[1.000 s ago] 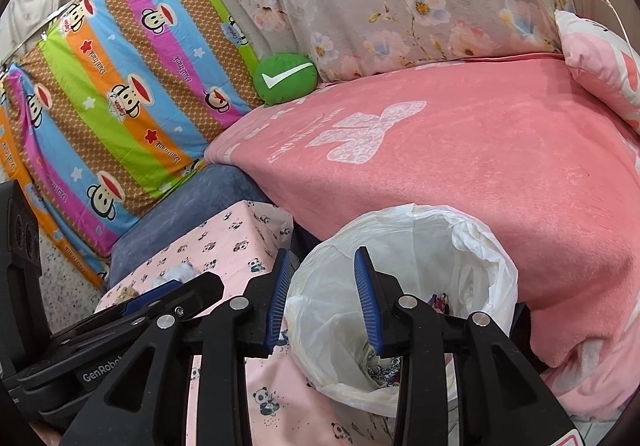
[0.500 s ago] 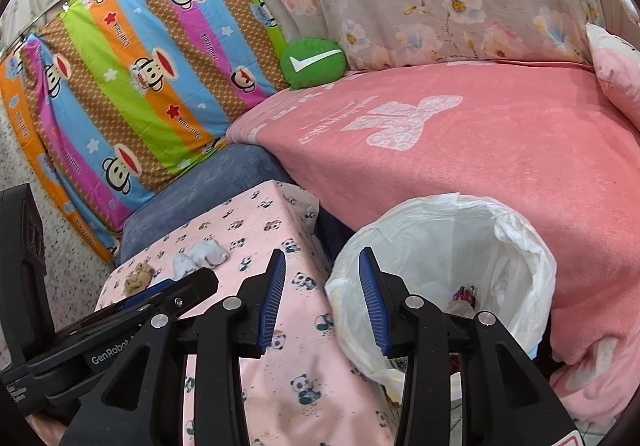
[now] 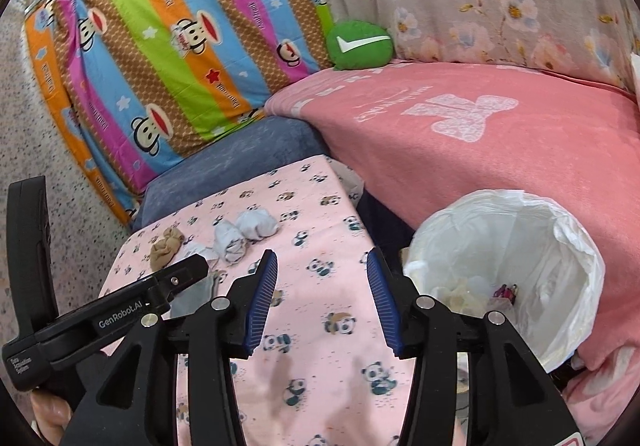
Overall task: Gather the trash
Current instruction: 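Move both tools back over the remaining items on the table, then grasp the brown dotted scrunchie with the left tool while the right tool grasps the grey pouch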
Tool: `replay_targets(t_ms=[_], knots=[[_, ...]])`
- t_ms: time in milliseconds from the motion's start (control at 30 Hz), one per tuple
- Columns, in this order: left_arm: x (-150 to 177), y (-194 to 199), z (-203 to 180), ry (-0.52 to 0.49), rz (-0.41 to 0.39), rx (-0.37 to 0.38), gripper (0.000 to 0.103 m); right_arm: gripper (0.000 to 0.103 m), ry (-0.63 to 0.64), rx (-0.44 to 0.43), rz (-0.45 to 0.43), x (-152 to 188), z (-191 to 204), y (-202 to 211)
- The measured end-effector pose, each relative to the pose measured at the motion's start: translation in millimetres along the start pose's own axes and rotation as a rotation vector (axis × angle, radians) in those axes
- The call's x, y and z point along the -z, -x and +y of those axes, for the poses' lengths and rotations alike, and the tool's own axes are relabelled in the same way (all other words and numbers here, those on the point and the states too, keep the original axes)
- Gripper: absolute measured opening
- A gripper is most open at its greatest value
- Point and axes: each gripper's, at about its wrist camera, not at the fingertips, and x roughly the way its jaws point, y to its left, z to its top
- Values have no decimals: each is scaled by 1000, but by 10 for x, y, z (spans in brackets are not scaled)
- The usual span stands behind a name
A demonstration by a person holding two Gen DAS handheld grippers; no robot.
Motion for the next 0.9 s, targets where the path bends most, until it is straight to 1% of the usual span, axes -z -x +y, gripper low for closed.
replay_targets(t_ms=[233,533,700,900], knots=[[7,77,504,59,-6,-69,61,46,50,-47,48,84,393,-185],[66,74,1139,122,12,-162,61,46,125,-102,130,269,899,-527],[66,9,1448,142,21,-222,61,46,156,-127,178,368,1164,-781],[32,-173,1811,186,46,-251,61,46,177,-145,237,462,1388,-1150]])
